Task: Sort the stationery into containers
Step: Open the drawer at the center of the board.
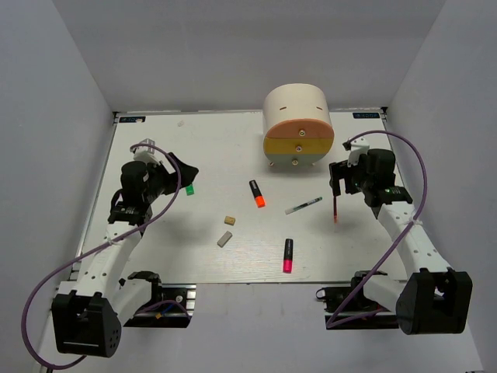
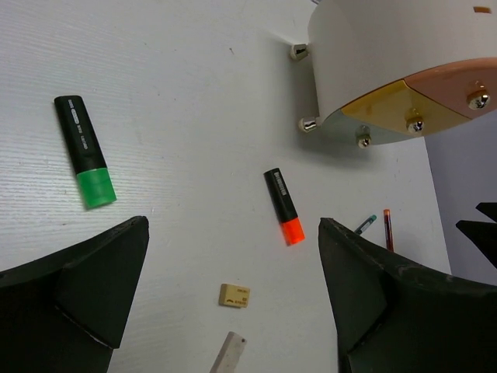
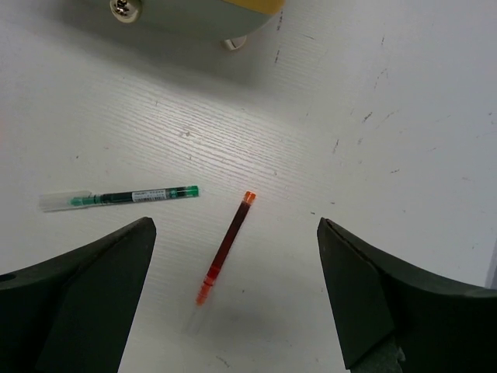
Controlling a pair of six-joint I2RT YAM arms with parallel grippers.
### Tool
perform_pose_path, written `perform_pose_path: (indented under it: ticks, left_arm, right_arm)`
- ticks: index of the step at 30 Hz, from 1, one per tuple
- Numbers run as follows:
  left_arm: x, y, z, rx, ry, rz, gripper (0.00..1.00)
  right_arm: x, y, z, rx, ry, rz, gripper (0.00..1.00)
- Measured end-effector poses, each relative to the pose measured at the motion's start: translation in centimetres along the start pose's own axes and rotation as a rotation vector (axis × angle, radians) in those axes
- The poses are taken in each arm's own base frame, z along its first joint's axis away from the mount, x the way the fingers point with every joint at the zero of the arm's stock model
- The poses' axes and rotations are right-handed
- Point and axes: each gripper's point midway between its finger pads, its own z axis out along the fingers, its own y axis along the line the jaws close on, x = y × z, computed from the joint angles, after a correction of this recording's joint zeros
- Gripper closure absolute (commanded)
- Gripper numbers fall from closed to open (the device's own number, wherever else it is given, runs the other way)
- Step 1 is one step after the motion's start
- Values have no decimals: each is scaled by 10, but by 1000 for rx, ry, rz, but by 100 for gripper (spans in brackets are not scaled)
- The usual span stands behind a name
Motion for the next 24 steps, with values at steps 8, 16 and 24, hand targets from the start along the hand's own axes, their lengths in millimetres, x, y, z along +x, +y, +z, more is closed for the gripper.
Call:
perform_pose_path:
  ticks: [8,16,24]
  left_arm:
    - [7,3,3,-2,24,-11,0]
    - [18,3,12,18,93,40,16]
    - [24,5,39,26,223,108,51]
  right_arm:
    - [8,5,0,-51,27,-103,10]
    - [14,13,0,-109,61,-124,19]
    - [-35,61,-19,-364,-49,36,67]
